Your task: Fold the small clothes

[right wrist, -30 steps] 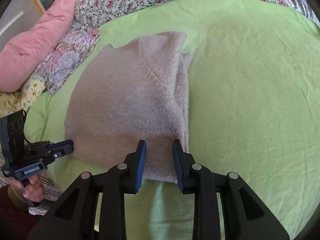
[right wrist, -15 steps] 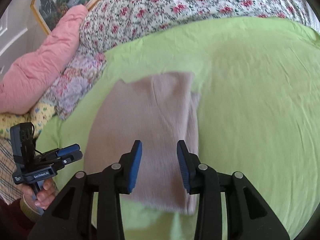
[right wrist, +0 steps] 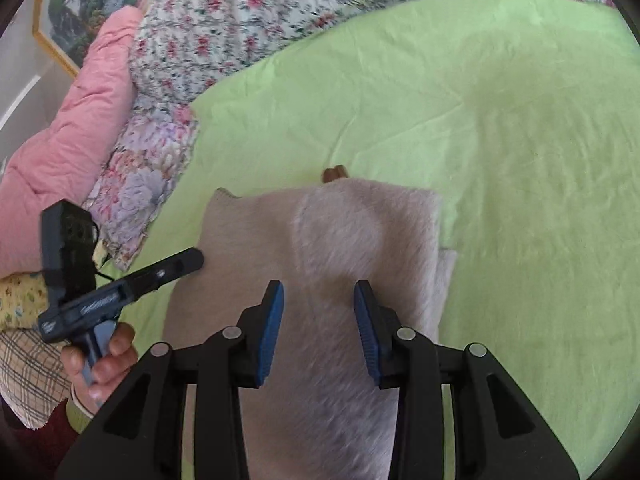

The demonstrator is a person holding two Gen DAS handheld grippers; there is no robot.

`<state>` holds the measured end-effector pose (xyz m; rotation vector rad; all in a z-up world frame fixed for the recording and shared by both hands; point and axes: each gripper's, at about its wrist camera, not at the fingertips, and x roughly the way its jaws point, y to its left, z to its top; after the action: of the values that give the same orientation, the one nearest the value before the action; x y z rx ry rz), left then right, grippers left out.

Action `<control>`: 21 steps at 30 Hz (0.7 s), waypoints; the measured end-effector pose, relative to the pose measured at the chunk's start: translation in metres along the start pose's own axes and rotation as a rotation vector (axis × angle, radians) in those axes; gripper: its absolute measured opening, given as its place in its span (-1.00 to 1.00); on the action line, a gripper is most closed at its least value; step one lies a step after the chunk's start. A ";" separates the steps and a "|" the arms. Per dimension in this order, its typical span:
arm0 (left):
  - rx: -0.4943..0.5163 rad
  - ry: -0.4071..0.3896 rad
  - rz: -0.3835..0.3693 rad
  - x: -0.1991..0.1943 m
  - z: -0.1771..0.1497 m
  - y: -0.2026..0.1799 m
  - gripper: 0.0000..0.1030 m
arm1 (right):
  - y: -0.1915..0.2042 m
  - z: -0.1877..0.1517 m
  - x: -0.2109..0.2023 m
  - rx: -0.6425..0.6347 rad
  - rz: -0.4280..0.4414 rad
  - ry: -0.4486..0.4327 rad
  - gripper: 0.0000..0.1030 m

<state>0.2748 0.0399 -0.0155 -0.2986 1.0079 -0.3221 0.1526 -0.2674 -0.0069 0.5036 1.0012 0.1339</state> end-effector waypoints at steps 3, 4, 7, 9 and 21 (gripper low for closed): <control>-0.018 0.030 0.045 0.022 0.008 0.012 0.02 | -0.012 0.006 0.006 0.025 0.014 -0.003 -0.26; -0.019 0.032 0.048 0.025 0.008 0.013 0.04 | -0.015 0.008 0.007 0.034 0.019 -0.006 -0.26; -0.007 0.024 0.086 0.029 0.014 0.011 0.04 | -0.022 0.012 0.007 0.055 0.019 -0.019 -0.26; 0.011 0.011 0.130 0.028 0.019 0.007 0.04 | -0.022 0.014 0.005 0.058 0.015 -0.025 -0.26; 0.003 -0.096 0.248 -0.029 0.023 0.015 -0.04 | 0.008 -0.016 -0.045 0.038 0.031 -0.099 -0.24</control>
<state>0.2821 0.0678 0.0124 -0.1813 0.9380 -0.0836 0.1155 -0.2701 0.0245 0.5560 0.9007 0.1168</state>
